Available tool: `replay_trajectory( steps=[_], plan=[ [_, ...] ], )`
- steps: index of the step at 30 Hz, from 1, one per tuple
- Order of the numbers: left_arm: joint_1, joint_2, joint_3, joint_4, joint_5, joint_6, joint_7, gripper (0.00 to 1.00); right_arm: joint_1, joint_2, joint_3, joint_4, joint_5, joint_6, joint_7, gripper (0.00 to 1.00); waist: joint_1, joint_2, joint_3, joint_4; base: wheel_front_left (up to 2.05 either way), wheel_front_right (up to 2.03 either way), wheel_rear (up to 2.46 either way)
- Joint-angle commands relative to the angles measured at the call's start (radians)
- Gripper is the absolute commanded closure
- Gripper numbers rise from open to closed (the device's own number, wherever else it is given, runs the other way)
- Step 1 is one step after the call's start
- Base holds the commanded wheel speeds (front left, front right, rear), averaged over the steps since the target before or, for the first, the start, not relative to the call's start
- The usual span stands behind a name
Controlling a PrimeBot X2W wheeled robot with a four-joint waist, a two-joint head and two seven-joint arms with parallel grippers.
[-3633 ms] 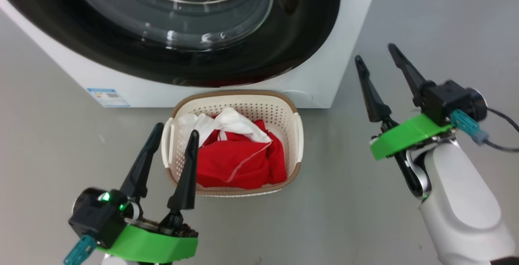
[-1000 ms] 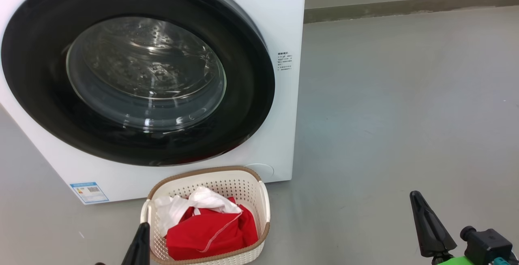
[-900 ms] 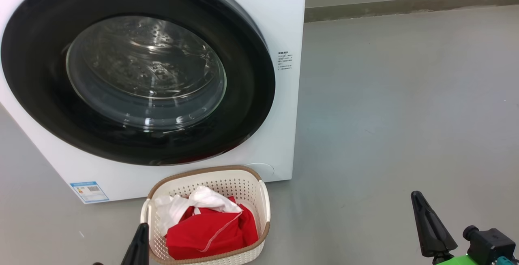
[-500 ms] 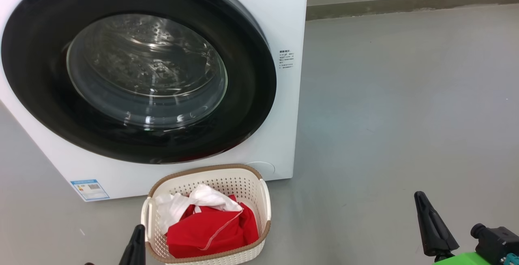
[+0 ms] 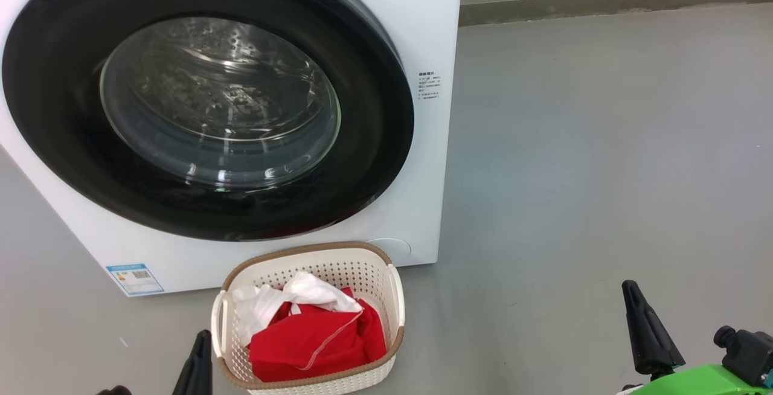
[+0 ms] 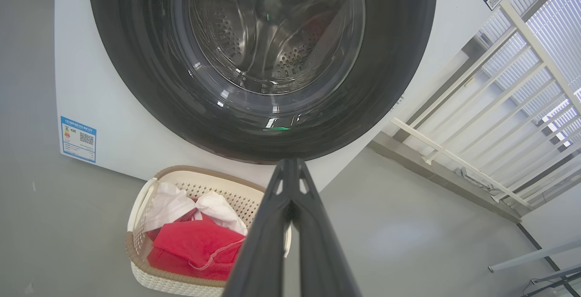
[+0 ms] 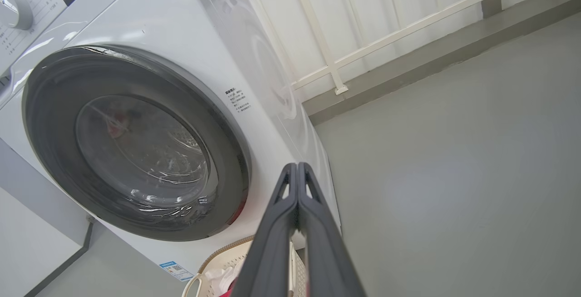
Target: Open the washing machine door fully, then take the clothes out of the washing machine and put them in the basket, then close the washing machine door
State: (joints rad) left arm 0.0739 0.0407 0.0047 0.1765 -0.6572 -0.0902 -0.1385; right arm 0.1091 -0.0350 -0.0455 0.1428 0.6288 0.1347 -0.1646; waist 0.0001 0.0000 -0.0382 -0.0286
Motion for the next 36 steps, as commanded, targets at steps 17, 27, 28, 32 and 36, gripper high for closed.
replay_trajectory(
  steps=[17, 27, 28, 32, 36],
  plan=[
    [-0.074, 0.006, 0.038, -0.002, -0.196, -0.018, 0.052, 1.0, -0.085, -0.025, 0.002, 0.001, 0.213, -0.002, 0.049, 1.0, -0.0001, 0.0, 0.008, 0.006, 0.0, 0.0, 0.0],
    [-0.09, 0.007, 0.049, 0.009, -0.307, -0.021, 0.081, 1.0, -0.104, -0.028, -0.001, 0.016, 0.331, -0.002, 0.078, 1.0, -0.0001, 0.0, 0.013, 0.009, 0.0, 0.0, 0.0],
    [-0.092, 0.007, 0.05, 0.01, -0.318, -0.022, 0.084, 1.0, -0.105, -0.028, -0.002, 0.017, 0.343, -0.002, 0.081, 1.0, -0.0001, 0.0, 0.013, 0.009, 0.0, 0.0, 0.0],
    [-0.098, 0.007, 0.054, 0.014, -0.362, -0.023, 0.096, 1.0, -0.113, -0.03, -0.004, 0.023, 0.39, -0.002, 0.092, 1.0, -0.0001, 0.0, 0.015, 0.011, 0.0, 0.0, 0.0],
    [-0.104, 0.007, 0.058, 0.018, -0.407, -0.024, 0.108, 1.0, -0.121, -0.031, -0.005, 0.029, 0.437, -0.002, 0.104, 1.0, -0.0001, 0.0, 0.017, 0.012, 0.0, 0.0, 0.0]
  ],
)
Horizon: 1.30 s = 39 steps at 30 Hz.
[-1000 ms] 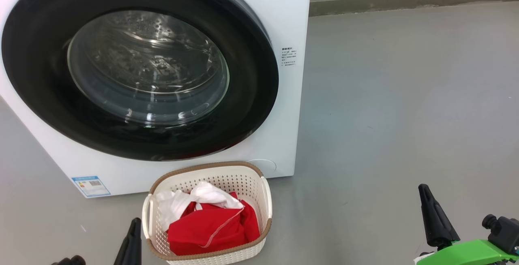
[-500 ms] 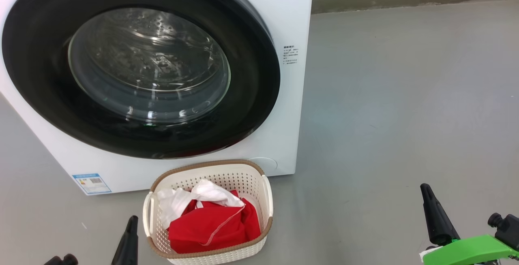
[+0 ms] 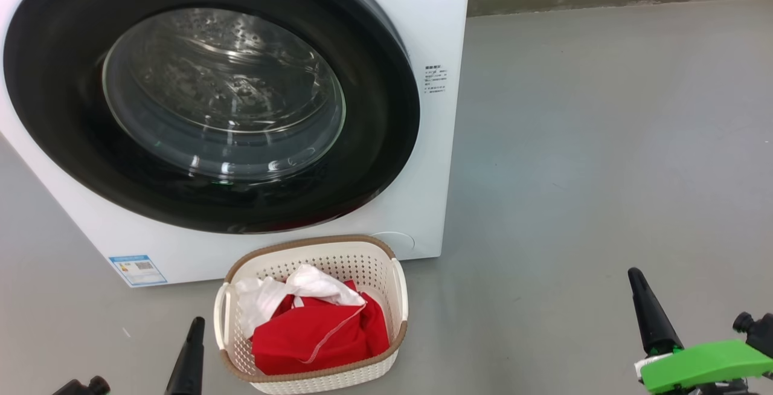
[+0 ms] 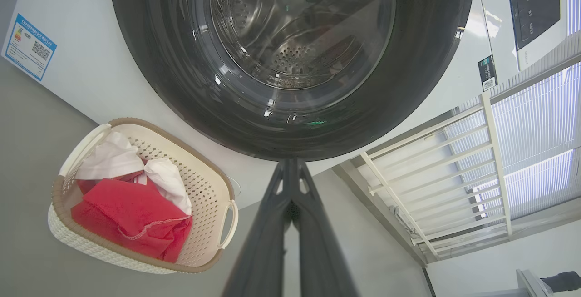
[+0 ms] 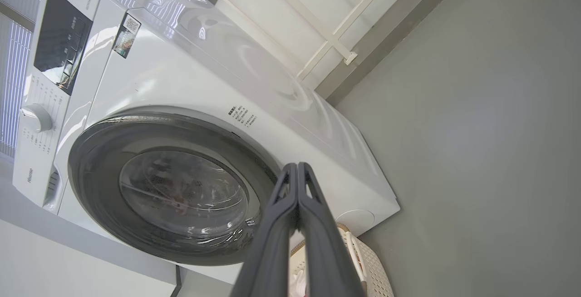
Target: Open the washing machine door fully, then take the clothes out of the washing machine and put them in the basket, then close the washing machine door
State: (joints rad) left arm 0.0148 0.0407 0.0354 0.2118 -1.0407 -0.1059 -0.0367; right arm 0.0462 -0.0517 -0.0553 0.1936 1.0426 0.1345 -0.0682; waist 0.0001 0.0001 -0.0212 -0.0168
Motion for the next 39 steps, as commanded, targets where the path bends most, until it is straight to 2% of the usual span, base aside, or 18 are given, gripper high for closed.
replay_trajectory(
  steps=[1, 39],
  plan=[
    [-0.047, 0.007, 0.028, -0.016, -0.034, -0.009, 0.009, 1.0, -0.06, -0.014, 0.004, -0.021, 0.035, -0.002, 0.01, 1.0, 0.0, -0.0001, 0.001, 0.001, 0.0, 0.0, 0.0],
    [-0.105, 0.009, 0.067, 0.022, -0.444, -0.021, 0.117, 1.0, -0.13, -0.021, -0.018, 0.033, 0.464, -0.003, 0.121, 1.0, 0.0, -0.0001, 0.019, 0.013, 0.0, 0.0, 0.0]
  ],
)
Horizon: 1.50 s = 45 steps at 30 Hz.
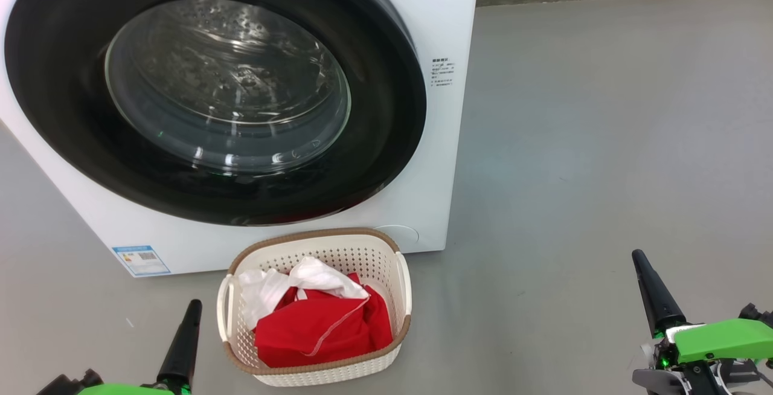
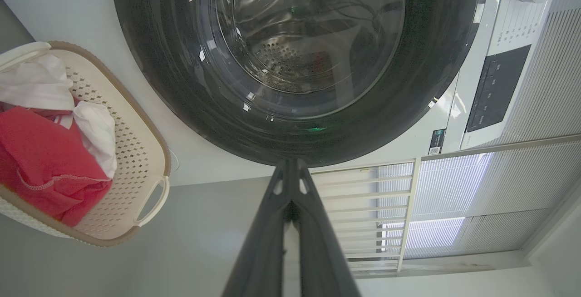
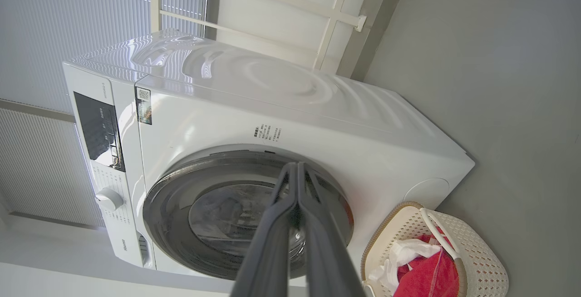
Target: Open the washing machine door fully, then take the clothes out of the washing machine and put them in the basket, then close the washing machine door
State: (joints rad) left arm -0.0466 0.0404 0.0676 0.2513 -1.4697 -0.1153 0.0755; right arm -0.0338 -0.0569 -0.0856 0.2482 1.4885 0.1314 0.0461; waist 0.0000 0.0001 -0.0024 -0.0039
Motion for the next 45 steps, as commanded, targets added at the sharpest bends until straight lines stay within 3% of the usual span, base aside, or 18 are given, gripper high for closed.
replay_trajectory(
  steps=[1, 10, 45],
  plan=[
    [-0.045, 0.009, 0.036, -0.016, -0.026, -0.012, 0.008, 1.0, -0.052, -0.016, 0.012, -0.02, 0.03, 0.0, 0.009, 1.0, 0.0, -0.0001, 0.001, 0.0, 0.0, 0.0, 0.0],
    [-0.061, 0.01, 0.046, -0.006, -0.137, -0.015, 0.038, 1.0, -0.071, -0.017, 0.005, -0.006, 0.146, -0.001, 0.04, 1.0, 0.0, -0.0001, 0.005, 0.004, 0.0, 0.0, 0.0],
    [-0.061, 0.01, 0.046, -0.006, -0.139, -0.015, 0.038, 1.0, -0.072, -0.008, -0.009, -0.005, 0.136, -0.001, 0.051, 1.0, 0.0, -0.0001, 0.006, 0.004, 0.0, 0.0, 0.0]
  ],
)
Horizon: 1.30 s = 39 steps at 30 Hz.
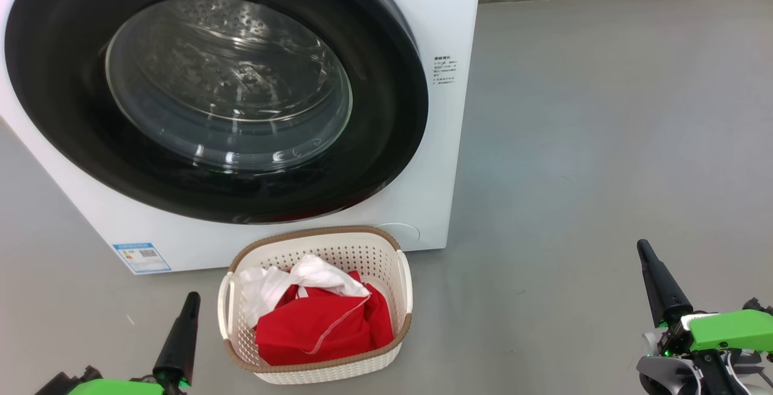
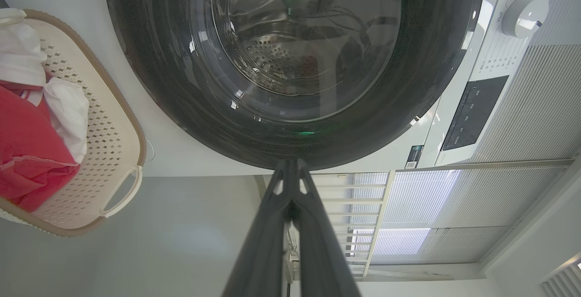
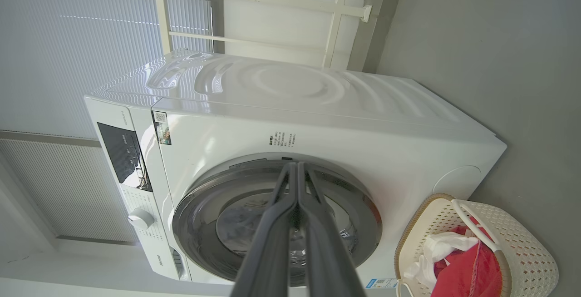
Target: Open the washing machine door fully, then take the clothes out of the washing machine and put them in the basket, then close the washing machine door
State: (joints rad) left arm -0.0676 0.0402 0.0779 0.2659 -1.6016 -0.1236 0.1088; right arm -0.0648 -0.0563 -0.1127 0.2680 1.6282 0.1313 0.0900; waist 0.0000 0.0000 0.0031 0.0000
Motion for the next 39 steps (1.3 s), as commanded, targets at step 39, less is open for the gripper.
replay_trajectory(
  steps=[39],
  plan=[
    [-0.04, 0.01, 0.036, -0.021, -0.007, -0.007, 0.004, 1.0, -0.042, -0.002, 0.01, -0.024, -0.01, -0.001, 0.014, 1.0, 0.0, 0.0, 0.0, 0.0, 0.0, 0.0, 0.0]
  ],
)
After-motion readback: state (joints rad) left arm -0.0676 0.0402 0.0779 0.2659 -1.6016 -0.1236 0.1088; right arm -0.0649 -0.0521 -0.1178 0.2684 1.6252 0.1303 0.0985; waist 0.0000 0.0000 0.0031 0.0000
